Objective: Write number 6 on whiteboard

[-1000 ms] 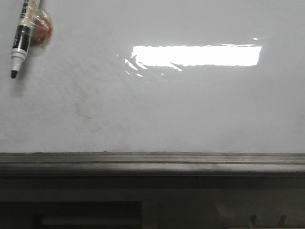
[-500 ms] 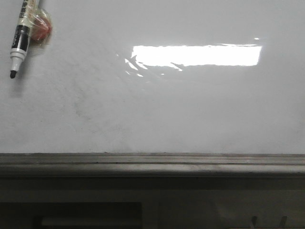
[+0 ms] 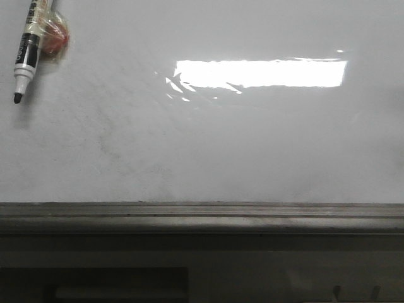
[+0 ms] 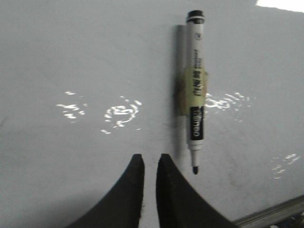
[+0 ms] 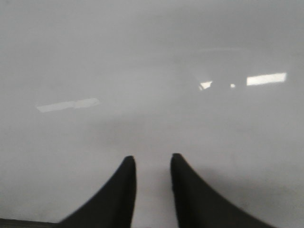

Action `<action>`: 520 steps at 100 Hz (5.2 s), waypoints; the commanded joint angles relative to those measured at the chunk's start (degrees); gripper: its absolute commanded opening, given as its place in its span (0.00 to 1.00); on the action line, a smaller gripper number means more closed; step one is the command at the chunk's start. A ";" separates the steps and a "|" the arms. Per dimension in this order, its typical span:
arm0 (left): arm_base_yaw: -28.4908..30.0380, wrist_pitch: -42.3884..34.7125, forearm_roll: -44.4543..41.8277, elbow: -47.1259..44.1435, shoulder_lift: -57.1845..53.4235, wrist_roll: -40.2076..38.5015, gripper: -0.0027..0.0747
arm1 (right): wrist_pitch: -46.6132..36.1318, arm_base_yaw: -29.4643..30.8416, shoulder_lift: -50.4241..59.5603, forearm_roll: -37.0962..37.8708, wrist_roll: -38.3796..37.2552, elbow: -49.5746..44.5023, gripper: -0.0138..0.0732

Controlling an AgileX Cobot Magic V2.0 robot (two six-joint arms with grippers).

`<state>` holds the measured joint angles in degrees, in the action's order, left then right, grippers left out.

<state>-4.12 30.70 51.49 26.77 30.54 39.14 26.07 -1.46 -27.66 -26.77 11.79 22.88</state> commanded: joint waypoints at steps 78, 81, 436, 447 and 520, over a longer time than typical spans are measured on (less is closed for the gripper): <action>-3.06 5.48 33.05 7.47 24.28 30.64 0.66 | -6.10 -2.25 -3.56 -1.17 -0.09 2.48 0.67; -3.75 5.18 33.05 7.78 25.08 30.88 0.66 | -6.10 -2.25 -3.56 -1.17 -0.09 2.48 0.67; -16.08 -18.32 17.13 2.68 1.93 28.70 0.57 | -16.16 -30.71 -11.08 -19.54 27.03 12.04 0.10; -13.99 -18.32 17.23 1.80 -0.11 28.70 0.57 | -21.28 -30.71 -12.77 -19.54 27.03 12.17 0.10; -13.75 -18.48 17.23 1.80 -0.35 28.92 0.57 | -3.81 -29.54 -31.54 -16.80 26.61 19.85 0.11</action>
<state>-18.11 14.34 67.18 26.91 30.07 68.28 23.85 -32.67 -61.36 -45.99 38.22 42.37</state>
